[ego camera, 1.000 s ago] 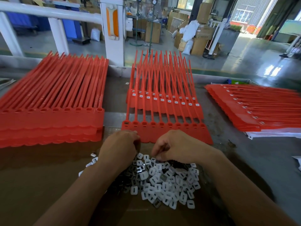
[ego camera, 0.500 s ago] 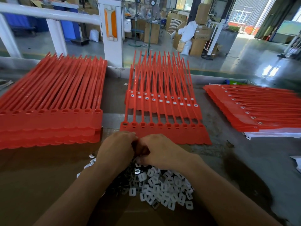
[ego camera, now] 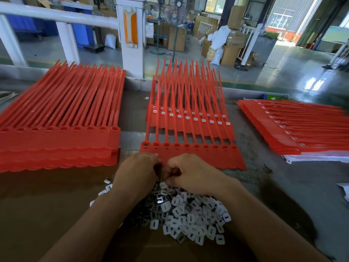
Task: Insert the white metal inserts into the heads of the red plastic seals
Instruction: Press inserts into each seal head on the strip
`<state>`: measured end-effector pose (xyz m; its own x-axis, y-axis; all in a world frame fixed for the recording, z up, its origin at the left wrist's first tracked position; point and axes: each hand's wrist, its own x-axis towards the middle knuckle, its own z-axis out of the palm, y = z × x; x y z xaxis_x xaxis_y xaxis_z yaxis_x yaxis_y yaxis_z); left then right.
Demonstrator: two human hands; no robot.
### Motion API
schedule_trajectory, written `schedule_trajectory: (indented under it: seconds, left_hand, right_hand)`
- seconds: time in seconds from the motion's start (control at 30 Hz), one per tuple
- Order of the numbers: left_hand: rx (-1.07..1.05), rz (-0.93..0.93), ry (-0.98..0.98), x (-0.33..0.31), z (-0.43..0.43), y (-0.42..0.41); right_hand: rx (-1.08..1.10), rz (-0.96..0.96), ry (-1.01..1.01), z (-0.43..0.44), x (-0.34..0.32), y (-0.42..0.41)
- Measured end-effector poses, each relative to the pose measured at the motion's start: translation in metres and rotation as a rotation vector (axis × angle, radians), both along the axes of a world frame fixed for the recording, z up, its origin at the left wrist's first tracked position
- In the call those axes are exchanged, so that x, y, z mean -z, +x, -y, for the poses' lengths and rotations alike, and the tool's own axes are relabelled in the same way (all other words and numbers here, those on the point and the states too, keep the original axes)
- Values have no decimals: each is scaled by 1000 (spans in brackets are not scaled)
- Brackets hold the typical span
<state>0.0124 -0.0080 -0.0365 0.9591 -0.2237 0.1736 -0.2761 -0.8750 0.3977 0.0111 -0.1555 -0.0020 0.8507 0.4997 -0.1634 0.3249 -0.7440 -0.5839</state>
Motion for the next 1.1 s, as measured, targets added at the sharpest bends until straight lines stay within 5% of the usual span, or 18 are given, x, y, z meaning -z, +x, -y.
schedule_trajectory:
  seconds: [0.53, 1.1]
  left_hand:
    - [-27, -59, -174, -2, -5, 3]
    - [-16, -73, -195, -4, -3, 1]
  right_hand:
    - [-116, 74, -154, -20, 3, -9]
    - [-43, 26, 75, -6, -2, -7]
